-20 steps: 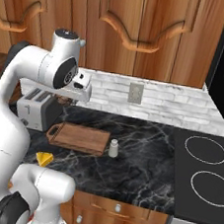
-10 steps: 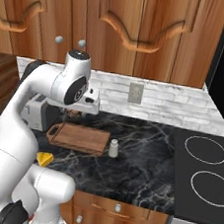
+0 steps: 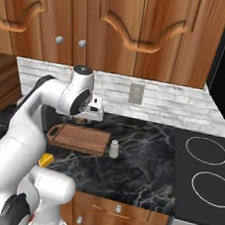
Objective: Retrieve the reheated potato from the microwave, then place the potato, cheese, and condiment on the cutting board.
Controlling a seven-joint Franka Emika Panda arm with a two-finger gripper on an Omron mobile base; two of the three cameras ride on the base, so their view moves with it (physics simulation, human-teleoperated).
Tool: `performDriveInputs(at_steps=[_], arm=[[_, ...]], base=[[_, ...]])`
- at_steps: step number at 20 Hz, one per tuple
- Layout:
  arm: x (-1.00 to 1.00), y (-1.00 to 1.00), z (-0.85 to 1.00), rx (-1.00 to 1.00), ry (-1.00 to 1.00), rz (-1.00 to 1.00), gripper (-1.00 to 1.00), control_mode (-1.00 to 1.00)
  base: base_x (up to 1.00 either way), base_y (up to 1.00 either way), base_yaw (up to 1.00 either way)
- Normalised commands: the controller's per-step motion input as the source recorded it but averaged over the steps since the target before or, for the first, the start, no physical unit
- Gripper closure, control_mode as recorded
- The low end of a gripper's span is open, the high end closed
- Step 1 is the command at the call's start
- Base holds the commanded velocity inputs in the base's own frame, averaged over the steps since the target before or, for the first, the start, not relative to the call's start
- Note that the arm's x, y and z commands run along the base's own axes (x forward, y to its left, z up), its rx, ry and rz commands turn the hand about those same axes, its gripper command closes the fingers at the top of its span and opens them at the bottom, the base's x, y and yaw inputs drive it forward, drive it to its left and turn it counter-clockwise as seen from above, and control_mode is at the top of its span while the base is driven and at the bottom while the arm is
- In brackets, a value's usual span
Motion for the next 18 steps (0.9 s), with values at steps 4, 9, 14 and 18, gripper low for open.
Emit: performDriveInputs(at_steps=[4,9,14,18], arm=[[0.48,0.00,-0.48,-0.05,-0.04,0.00,1.00,-1.00],[0.52,-0.03,-0.49,-0.05,-0.01,0.00,1.00,-1.00],[0.47,-0.05,-0.45,-0.04,0.00,0.00,1.00,-1.00],[0.46,-0.12,-0.44,0.00,0.00,0.00,1.00,-1.00]], base=[[0.00,0.00,0.00],[0.00,0.00,0.00],[0.00,0.00,0.00],[0.00,0.00,0.00]])
